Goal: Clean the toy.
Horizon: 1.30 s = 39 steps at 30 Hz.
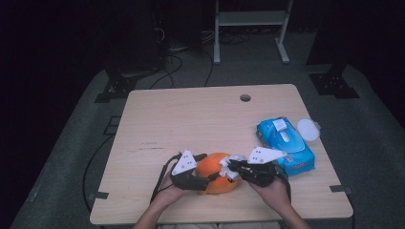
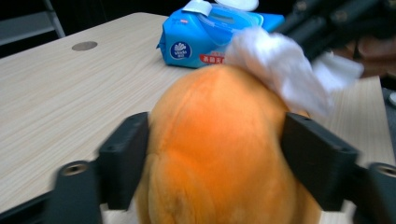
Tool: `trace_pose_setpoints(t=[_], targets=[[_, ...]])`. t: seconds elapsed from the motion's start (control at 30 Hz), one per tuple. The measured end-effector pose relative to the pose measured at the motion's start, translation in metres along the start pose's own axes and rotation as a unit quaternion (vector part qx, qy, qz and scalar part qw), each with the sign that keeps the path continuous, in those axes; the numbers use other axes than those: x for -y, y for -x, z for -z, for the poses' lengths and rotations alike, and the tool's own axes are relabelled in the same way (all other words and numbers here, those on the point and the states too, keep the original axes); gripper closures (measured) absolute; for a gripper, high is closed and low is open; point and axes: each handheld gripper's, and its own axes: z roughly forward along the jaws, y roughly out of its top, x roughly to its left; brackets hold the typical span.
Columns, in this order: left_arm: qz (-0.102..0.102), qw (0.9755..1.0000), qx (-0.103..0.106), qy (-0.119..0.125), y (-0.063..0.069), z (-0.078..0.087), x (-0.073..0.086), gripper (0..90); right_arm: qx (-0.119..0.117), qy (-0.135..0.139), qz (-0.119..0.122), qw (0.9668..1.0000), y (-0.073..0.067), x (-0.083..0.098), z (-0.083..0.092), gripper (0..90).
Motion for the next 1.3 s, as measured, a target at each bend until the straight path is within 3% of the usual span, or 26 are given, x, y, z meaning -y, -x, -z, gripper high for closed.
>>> trace_pose_setpoints(t=[0.07, 0.17, 0.23, 0.3, 0.4, 0.47, 0.67, 0.8, 0.87, 0.93, 0.97, 1.03, 1.07, 1.17, 1.27, 1.3], targets=[[-0.001, 1.0, -0.001, -0.003, -0.001, 0.001, 0.001, 32.7, 0.002, 0.004, -0.03, 0.9996, 0.011, 0.006, 0.002, 84.1], [0.0, 1.0, 0.0, -0.001, -0.001, 0.0, 0.003, 35.2, 0.024, -0.009, -0.055, 0.9982, 0.026, 0.017, 0.004, 84.1], [-0.004, 1.0, -0.002, -0.004, 0.0, 0.0, 0.003, 37.1, 0.019, -0.005, -0.066, 0.9976, 0.028, 0.019, 0.004, 84.1], [-0.005, 1.0, 0.0, -0.003, -0.001, 0.0, 0.004, 38.3, 0.011, 0.001, -0.052, 0.9986, 0.019, 0.012, 0.003, 84.1], [0.0, 1.0, 0.0, -0.005, -0.003, 0.001, 0.004, 38.4, -0.023, 0.016, -0.035, 0.999, 0.006, 0.003, 0.002, 84.0], [0.0, 1.0, -0.001, -0.009, -0.004, 0.003, 0.004, 39.1, -0.024, 0.011, -0.014, 0.9996, 0.003, 0.002, -0.001, 83.9], [0.02, 0.9997, -0.01, -0.013, -0.01, 0.003, 0.006, 40.7, -0.002, -0.004, -0.047, 0.9989, 0.021, 0.015, 0.004, 84.0], [0.046, 0.9987, -0.018, -0.014, -0.016, 0.003, 0.01, 41.2, -0.025, 0.004, -0.021, 0.9995, 0.005, 0.008, 0.001, 83.9], [0.049, 0.9986, -0.014, -0.013, -0.018, 0.004, 0.011, 41.0, -0.019, -0.003, 0.0, 0.9998, -0.002, 0.006, -0.003, 83.9], [0.06, 0.9982, -0.008, 0.0, -0.019, 0.004, 0.01, 37.3, -0.016, -0.004, -0.009, 0.9998, 0.004, 0.008, -0.004, 83.9], [0.07, 0.9975, -0.006, 0.01, -0.019, 0.004, 0.009, 29.3, -0.012, -0.005, -0.027, 0.9996, 0.01, 0.011, -0.003, 84.0], [0.083, 0.9965, 0.0, 0.012, -0.02, 0.003, 0.008, 17.9, 0.003, -0.011, -0.047, 0.9988, 0.019, 0.016, -0.002, 84.0], [0.082, 0.9966, 0.001, 0.011, -0.02, 0.003, 0.008, 18.0, 0.009, -0.014, -0.051, 0.9986, 0.021, 0.018, -0.002, 83.9], [0.078, 0.9969, -0.003, 0.0, -0.021, 0.004, 0.009, 31.3, 0.008, -0.008, -0.041, 0.9991, 0.015, 0.015, -0.001, 83.9], [0.096, 0.9953, -0.006, 0.002, -0.024, 0.004, 0.011, 38.9, -0.029, 0.001, -0.011, 0.9995, -0.003, 0.007, -0.006, 83.8], [0.097, 0.9952, -0.008, 0.001, -0.024, 0.003, 0.011, 40.3, -0.041, -0.008, 0.013, 0.999, -0.012, 0.006, -0.011, 83.8]])
